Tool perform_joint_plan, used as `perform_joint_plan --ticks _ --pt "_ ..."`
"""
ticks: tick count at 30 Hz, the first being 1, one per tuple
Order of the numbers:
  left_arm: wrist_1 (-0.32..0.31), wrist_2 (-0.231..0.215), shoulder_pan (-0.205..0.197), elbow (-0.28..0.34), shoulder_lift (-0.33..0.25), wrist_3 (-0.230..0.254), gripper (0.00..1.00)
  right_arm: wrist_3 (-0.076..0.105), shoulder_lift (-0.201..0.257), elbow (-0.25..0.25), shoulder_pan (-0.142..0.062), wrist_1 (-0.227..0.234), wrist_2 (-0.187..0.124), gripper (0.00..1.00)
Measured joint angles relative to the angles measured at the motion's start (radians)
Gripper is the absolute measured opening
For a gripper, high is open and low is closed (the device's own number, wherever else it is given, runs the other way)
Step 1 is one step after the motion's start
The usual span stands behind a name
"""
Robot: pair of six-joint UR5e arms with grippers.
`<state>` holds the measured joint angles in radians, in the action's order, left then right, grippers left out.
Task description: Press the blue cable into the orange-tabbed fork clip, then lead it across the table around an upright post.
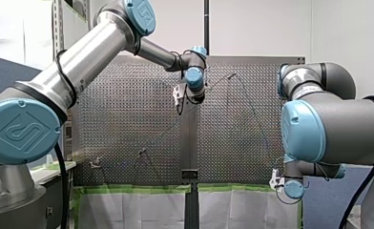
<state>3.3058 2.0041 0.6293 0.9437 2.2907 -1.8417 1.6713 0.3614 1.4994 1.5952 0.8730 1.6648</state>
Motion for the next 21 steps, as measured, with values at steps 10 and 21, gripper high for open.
perform_joint_plan --ticks 10,21 --pt "0.085 -0.078 -0.013 -0.008 0.000 -0.089 1.00 -0.001 0.000 0.000 0.000 -0.004 0.000 0.00" --pt "0.117 -0.183 -0.026 -0.008 -0.001 -0.195 1.00 -0.001 0.000 0.000 0.002 -0.005 0.000 0.00"
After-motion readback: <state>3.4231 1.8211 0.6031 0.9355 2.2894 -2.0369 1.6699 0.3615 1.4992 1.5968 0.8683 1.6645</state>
